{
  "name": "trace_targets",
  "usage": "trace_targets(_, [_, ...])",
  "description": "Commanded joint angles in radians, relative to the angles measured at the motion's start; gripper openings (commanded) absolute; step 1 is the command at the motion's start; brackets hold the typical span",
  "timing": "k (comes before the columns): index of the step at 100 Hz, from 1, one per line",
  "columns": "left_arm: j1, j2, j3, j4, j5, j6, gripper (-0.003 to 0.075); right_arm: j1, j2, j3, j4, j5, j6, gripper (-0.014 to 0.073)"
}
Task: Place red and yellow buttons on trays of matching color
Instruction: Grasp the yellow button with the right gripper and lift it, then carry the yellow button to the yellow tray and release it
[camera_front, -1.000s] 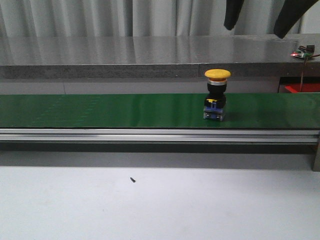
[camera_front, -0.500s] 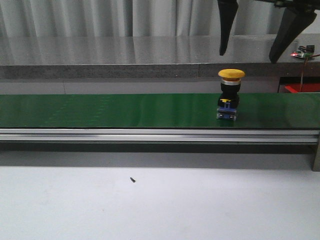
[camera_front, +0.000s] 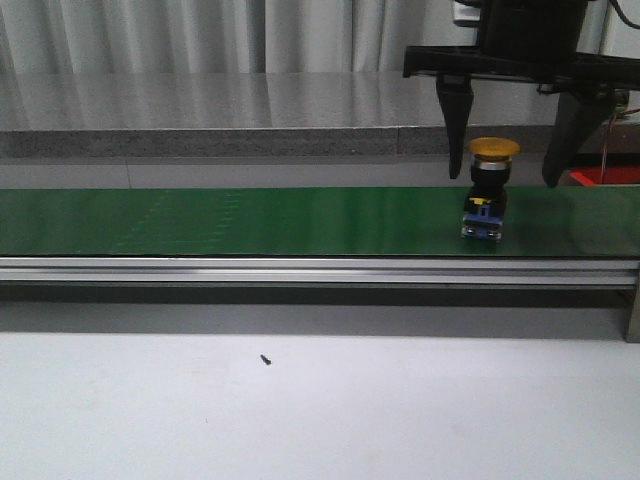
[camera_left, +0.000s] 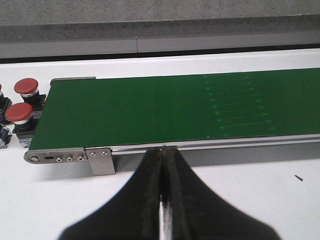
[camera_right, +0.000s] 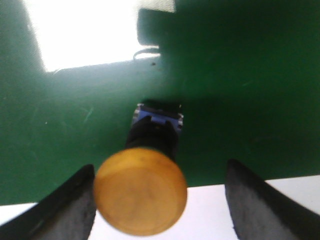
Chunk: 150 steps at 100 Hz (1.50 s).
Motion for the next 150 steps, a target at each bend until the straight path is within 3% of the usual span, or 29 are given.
trace_targets(1, [-0.007,0.004,-0.027,-0.011,-0.067,0.002,-0.002,-0.014,-0.044,-0.024,-0.017,-0.017,-0.001,0.05])
trace_targets(20, [-0.007,0.004,-0.027,-0.011,-0.067,0.002,-0.002,-0.016,-0.041,-0.024,-0.038,-0.033,-0.001,0.0204])
trace_targets(30, [-0.007,0.004,-0.027,-0.011,-0.067,0.002,-0.002,-0.016,-0.045,-0.024,-0.051,-0.037,-0.001,0.0143])
trace_targets(49, [-0.007,0.004,-0.027,-0.011,-0.067,0.002,-0.002,-0.018,-0.126,-0.024,-0.11,-0.019,-0.014,0.0143])
trace_targets(78, [-0.007,0.004,-0.027,-0.011,-0.067,0.002,-0.002,-0.119,-0.279,-0.016,-0.159,0.031,-0.168,0.0143])
trace_targets(125, [-0.007,0.004,-0.027,-0.011,-0.067,0.002,-0.002,-0.486,-0.522,0.269,-0.16,0.019,-0.293,0.0143])
trace_targets(150, [-0.007,0.004,-0.027,-0.011,-0.067,0.002,-0.002,-0.612,-0.536,0.411,-0.132,-0.024,-0.311,0.0143])
